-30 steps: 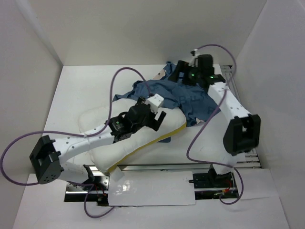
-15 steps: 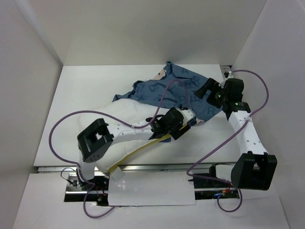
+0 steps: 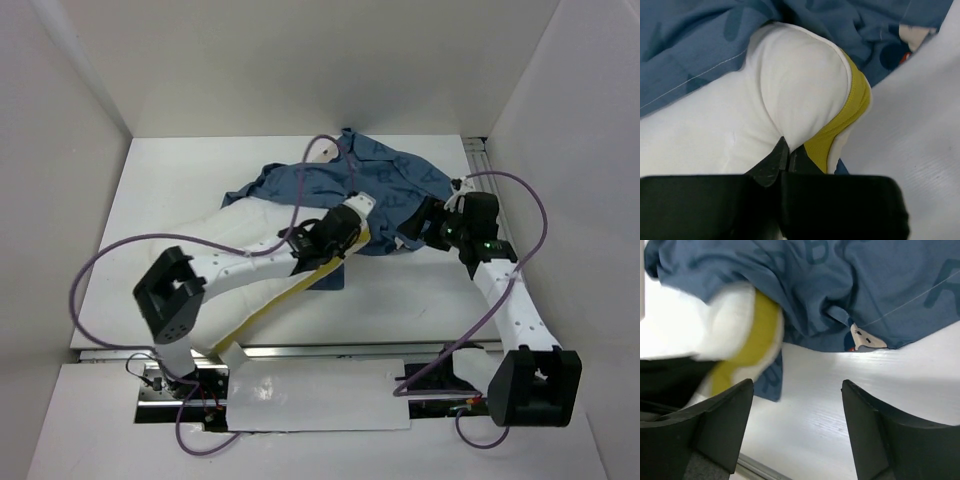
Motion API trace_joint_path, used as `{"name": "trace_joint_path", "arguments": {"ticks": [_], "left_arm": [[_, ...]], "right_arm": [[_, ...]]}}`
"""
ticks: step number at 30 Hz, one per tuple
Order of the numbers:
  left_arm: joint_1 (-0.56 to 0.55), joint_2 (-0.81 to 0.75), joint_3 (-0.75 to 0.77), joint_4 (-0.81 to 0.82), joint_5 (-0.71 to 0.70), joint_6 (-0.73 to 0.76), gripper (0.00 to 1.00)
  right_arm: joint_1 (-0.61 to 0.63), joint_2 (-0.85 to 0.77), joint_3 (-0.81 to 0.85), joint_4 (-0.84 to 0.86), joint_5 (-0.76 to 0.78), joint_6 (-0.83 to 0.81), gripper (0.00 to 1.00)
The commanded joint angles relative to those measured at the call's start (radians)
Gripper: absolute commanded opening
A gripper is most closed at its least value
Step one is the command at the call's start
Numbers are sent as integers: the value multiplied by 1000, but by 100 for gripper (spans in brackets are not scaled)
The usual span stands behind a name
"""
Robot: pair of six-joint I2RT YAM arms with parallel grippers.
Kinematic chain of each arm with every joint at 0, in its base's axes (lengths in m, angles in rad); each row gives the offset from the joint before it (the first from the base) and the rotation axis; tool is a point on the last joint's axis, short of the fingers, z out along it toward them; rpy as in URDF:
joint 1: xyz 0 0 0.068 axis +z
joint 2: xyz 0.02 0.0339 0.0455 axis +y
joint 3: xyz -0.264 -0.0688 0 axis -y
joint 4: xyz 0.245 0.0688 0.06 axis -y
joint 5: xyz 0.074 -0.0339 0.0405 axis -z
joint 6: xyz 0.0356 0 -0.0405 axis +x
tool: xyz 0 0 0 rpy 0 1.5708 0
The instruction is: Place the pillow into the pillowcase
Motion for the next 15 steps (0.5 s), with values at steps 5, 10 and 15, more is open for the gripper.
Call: {"name": "trace_joint_path", "arguments": {"ticks": [5,10,15], "left_arm": [[104,-320,-104,38,157,42,0],[214,-389,-137,38,348,42,0],[257,-401,-138,38,372,33,0]], "right_arm": [[176,57,-49,161,-24,-83,75],[293,161,-49,386,-77,-115,75],[390,252,-11,499,46,-126,79]]}}
